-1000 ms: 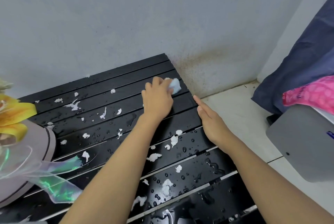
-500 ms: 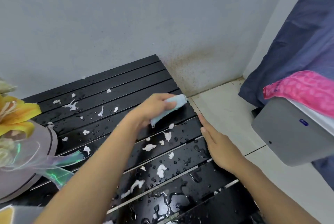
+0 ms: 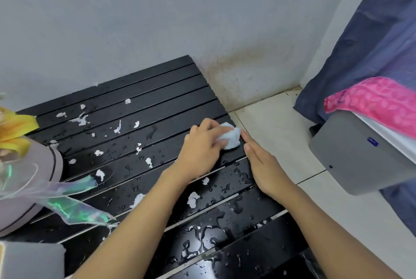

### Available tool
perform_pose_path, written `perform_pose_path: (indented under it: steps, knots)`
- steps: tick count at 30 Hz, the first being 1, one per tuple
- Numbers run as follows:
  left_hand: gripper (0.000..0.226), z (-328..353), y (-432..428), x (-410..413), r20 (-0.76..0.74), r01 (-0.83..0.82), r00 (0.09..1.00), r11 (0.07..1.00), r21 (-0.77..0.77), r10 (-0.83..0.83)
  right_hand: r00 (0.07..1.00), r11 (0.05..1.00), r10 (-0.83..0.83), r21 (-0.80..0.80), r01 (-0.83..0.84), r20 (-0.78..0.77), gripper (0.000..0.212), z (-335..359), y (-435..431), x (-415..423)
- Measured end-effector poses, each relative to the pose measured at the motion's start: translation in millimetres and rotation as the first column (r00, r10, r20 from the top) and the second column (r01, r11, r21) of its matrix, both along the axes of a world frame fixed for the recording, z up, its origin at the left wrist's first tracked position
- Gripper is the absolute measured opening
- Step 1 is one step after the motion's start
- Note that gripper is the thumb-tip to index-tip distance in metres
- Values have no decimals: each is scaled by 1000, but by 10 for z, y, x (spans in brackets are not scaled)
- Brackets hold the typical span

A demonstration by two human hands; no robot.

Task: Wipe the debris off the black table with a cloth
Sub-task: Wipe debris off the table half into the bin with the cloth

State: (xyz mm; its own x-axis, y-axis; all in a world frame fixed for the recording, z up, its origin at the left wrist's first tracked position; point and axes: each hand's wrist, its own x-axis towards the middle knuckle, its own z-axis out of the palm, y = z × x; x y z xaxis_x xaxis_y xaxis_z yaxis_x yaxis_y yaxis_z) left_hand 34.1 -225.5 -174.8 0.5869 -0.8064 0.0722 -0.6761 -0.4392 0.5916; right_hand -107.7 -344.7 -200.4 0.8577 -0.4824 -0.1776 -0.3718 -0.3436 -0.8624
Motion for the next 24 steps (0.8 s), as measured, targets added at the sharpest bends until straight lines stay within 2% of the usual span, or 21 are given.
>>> perform_pose_path:
  steps: [1,2,5,6,8,11,13,14,15,17,18,19,21,23,24]
  knots:
    - [36,20,26,100,-107,28,994,999,-30,-31,1000,1000,0,4,0,2,37,0,0,-1]
    - [37,37,16,256,-148,-18,989,999,-49,10,1000,1000,5,3,-5,0,36,-7,-2,-4]
    - [40,50,-74,822,-1,-358,934,933,28,358,1000,1000,9,-8,-9,-14,37,-33,-12,-19]
    - [39,40,-104,887,71,-431,902,900,71,426,1000,1000,9,-5,-9,-10,37,-41,-22,-18]
    - [38,-11,-114,760,172,-478,871,874,87,459,1000,999,14,35,-14,7,38,-68,-28,-22]
    - [35,-49,-45,282,243,-397,892,917,20,381,999,994,5,110,-11,51,41,-66,-39,-8]
    - [35,-57,69,-146,271,-270,928,963,14,256,997,987,-8,159,-4,74,41,-49,-35,0]
    - [36,-32,137,-321,232,-168,960,986,16,160,996,983,-17,183,1,86,42,-37,-34,3]
    - [36,3,200,-405,123,-71,990,997,14,68,995,979,-23,205,3,93,42,-26,-34,9]
    - [36,74,241,-249,-135,78,988,997,-12,-78,995,973,-27,232,2,101,42,-14,-34,9]
    - [36,99,211,-93,-182,87,979,996,-21,-90,994,972,-26,235,0,106,42,-16,-37,5]
    - [37,77,153,111,-128,44,991,999,-25,-47,994,972,-24,236,-1,105,42,-23,-36,1]
    - [41,51,-24,472,-23,-205,979,979,-3,205,995,971,-24,239,1,94,43,-36,-43,0]
    - [40,-10,-173,485,123,-421,904,904,72,410,996,969,-23,248,-1,91,44,-50,-48,-3]
    - [40,-29,-210,391,204,-468,873,879,89,443,995,969,-24,246,0,95,44,-56,-45,-3]
